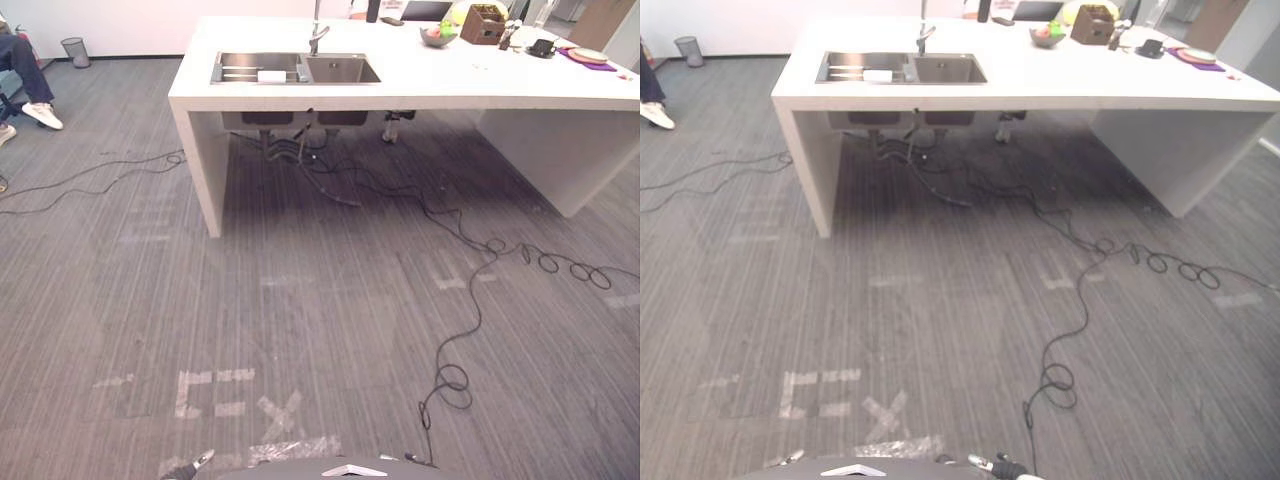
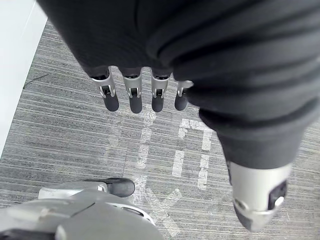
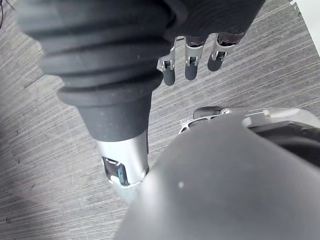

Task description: Walk over to the sink, pick up the cup, carry it to the dishwasher, place the cup inside the dishwasher, then close the dishwasher door

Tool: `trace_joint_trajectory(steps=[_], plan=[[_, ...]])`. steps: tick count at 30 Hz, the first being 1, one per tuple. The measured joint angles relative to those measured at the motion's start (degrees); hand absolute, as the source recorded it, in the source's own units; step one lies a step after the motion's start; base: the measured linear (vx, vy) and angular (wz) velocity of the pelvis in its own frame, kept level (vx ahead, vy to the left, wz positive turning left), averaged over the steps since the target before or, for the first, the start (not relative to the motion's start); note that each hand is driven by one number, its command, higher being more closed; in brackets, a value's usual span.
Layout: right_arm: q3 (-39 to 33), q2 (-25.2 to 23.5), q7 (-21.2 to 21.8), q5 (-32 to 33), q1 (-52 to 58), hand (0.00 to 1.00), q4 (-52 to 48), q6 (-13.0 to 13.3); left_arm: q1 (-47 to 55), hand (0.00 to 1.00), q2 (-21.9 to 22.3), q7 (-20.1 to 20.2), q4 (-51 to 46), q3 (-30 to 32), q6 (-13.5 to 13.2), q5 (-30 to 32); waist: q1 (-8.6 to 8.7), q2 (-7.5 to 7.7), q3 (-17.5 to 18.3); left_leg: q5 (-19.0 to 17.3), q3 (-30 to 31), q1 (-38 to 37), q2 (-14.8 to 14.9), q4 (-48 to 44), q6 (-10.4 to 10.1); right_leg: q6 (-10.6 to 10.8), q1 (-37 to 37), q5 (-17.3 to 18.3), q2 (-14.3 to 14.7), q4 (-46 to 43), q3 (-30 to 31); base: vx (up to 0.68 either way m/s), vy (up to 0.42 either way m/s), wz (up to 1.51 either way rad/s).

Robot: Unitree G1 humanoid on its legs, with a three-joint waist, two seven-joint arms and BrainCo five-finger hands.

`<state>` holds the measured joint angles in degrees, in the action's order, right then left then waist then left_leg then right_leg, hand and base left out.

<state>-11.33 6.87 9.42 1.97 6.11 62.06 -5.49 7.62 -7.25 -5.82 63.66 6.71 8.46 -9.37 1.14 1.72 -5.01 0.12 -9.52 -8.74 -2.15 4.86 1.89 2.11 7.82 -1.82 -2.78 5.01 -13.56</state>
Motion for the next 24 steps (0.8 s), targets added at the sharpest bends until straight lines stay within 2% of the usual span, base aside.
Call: trace_joint_trajectory(steps=[9,19,22,23,24], plan=[[0.03,-0.01,-0.02,0.0,0.01,0.0,-0.01,0.12,-0.02,0.0,0.02,0.05,0.0,-0.02,-0.17,-0.09,0.07,0.07,-0.07,0.0,0.45,0.12,-0.27,0.02,0.0,0.22,0.04,0.16,-0.2,0.0,-0.23,-0.03,-0.009,0.02],[-0.02,-0.18,-0.06,0.14,0.03,0.0,0.0,0.06,0.46,0.0,-0.28,0.45,-0.01,-0.11,0.29,-6.27,-0.06,0.41,-0.25,0.38,2.22,0.62,-1.01,0.02,0.64,0.74,0.3,0.5,-0.92,-0.38,-1.6,-0.01,-0.002,0.1],[-0.32,-0.32,-0.05,1.15,-0.11,0.0,-0.48,0.04,0.54,0.0,-0.5,1.32,-0.07,-0.32,0.51,-6.25,0.43,0.76,-1.2,-0.99,3.54,0.23,-1.51,0.0,1.3,2.09,-2.62,6.47,-3.08,-10.4,-3.19,-0.01,0.02,0.23],[-0.28,-0.4,-0.03,1.26,-0.06,0.0,-0.48,0.0,0.56,0.0,-0.7,1.63,-0.19,-0.58,0.42,-6.31,0.24,0.69,-1.68,-1.42,3.76,-0.47,-2.15,0.01,1.79,4.25,-5.32,9.48,-4.98,-18.44,-3.01,0.03,0.065,0.14],[-0.22,-0.19,0.06,1.52,-0.33,0.0,-0.77,0.05,0.37,0.0,-0.67,1.6,-0.41,-0.69,0.14,-6.29,-0.18,0.99,-2.23,-1.66,3.68,-1.2,-2.41,0.0,2.2,3.62,-9.49,11.12,-6.76,-28.7,-2.55,0.05,0.068,0.09]])
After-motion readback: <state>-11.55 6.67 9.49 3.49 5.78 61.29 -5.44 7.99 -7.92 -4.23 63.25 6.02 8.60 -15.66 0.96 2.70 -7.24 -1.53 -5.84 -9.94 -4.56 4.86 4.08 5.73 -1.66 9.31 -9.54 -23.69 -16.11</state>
